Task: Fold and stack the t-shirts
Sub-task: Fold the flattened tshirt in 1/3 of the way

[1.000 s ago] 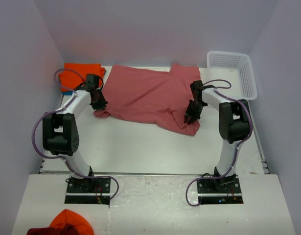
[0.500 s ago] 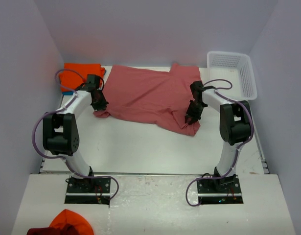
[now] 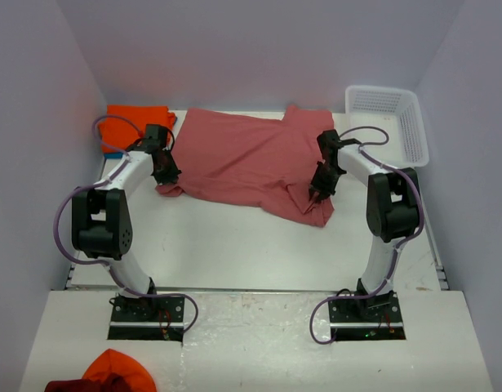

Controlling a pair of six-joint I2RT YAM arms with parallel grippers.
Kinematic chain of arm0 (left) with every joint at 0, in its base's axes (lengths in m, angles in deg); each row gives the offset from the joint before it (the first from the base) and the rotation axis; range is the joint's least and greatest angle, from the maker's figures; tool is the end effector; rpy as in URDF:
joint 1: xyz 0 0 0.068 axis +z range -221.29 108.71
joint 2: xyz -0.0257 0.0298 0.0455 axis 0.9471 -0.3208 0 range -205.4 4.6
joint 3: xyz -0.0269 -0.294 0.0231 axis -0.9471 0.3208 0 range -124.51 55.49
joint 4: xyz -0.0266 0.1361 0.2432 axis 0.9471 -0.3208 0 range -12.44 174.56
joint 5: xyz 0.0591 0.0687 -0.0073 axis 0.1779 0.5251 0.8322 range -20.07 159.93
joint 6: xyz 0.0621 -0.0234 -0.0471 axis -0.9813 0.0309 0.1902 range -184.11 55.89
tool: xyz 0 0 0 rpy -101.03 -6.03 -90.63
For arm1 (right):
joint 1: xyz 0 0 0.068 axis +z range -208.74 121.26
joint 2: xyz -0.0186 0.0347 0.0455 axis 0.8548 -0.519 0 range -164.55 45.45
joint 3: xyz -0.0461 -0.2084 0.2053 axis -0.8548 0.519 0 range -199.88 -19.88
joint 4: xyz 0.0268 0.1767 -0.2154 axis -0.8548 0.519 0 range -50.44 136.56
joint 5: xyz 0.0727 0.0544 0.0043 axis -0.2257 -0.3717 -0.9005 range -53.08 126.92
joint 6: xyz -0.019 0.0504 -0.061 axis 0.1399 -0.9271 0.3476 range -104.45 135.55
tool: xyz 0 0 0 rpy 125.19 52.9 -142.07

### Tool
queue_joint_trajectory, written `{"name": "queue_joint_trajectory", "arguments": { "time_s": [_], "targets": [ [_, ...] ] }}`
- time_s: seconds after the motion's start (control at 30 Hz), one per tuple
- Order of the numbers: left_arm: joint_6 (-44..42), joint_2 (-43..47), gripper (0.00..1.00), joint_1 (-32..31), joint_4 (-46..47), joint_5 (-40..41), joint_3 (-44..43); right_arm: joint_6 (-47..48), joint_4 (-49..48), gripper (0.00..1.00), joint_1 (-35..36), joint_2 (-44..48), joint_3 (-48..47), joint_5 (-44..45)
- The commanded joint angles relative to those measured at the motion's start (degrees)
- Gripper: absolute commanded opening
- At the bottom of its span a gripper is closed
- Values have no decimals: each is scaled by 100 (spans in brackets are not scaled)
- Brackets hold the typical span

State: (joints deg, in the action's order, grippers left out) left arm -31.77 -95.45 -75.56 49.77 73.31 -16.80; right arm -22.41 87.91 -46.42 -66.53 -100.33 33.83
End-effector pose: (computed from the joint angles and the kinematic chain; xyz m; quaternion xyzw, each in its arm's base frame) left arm 0.3982 -0.0256 0.1988 -0.2422 0.9404 -0.0473 0.2342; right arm 0.3999 0.0912 0.1512 0.2186 0.9715 0.0617 0.0684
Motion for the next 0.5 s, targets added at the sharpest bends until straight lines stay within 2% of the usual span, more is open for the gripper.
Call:
{"name": "queue_joint_trajectory", "arguments": {
  "time_s": [0.0, 0.1, 0.27, 0.47],
  "targets": [
    [-34, -15, 0, -30, 174, -48, 66, -2, 139, 25, -28, 133, -279, 213],
    [-35, -15, 0, -30, 183, -12, 84, 25, 130, 25, -45, 63, -296, 116],
    [-52, -6, 0, -30, 183, -4, 57, 43, 77, 19, -54, -69, -305, 2],
    [-70, -32, 0, -30, 191, -4, 75, 25, 33, 19, -54, -148, -279, -69]
  ]
}}
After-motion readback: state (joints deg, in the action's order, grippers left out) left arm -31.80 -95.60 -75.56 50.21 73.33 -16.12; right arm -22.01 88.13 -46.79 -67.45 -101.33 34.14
